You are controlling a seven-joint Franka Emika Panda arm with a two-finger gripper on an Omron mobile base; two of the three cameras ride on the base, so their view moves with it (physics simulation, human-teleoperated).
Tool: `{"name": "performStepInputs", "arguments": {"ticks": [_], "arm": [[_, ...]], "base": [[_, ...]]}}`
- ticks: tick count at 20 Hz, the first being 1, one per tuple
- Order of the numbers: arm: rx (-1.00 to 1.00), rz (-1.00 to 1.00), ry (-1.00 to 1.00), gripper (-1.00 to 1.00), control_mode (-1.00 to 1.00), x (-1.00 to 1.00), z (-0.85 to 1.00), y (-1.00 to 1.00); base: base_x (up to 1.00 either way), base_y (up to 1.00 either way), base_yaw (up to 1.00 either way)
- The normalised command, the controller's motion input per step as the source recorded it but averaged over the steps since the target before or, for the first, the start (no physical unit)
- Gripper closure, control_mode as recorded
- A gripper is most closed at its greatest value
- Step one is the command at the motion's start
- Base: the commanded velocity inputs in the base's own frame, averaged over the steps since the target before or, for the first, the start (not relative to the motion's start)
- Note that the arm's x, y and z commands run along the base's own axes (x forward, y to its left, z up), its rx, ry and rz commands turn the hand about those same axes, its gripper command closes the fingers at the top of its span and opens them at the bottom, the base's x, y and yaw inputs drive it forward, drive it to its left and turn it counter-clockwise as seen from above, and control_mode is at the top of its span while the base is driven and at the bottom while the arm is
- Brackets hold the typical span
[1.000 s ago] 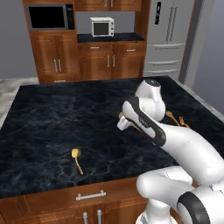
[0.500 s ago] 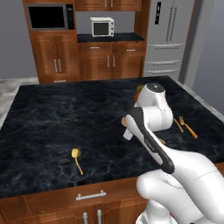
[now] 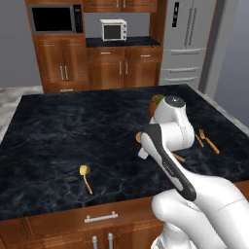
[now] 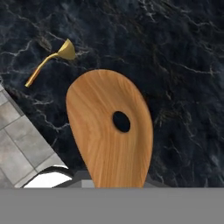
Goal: Organize the utensils by type. Pick up the wooden spoons from the counter and place them in the open cabinet. Then pick up the metallic utensils from the counter and place them in the open drawer.
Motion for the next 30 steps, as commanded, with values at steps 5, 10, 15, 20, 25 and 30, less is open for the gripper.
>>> {"name": "performStepInputs", "arguments": {"ticks": [5,10,15,20,25,30], "arm": [[0.0,0.0,0.0,1.0,-1.0,0.0,0.0,0.0],[0.0,0.0,0.0,1.0,-1.0,-0.2,0.0,-0.02],[0.0,0.0,0.0,1.0,1.0,-0.1,0.0,-0.01],[0.0,0.0,0.0,1.0,1.0,0.0,0.0,0.0],[0.0,0.0,0.0,1.0,1.0,0.0,0.0,0.0],[0.0,0.0,0.0,1.0,1.0,0.0,0.0,0.0]], "base": [[0.0,0.0,0.0],[0.0,0.0,0.0],[-0.47,-0.07,0.0],[-0.56,-0.17,-0.05],[-0.19,-0.21,-0.24],[-0.01,-0.25,-0.78]]}}
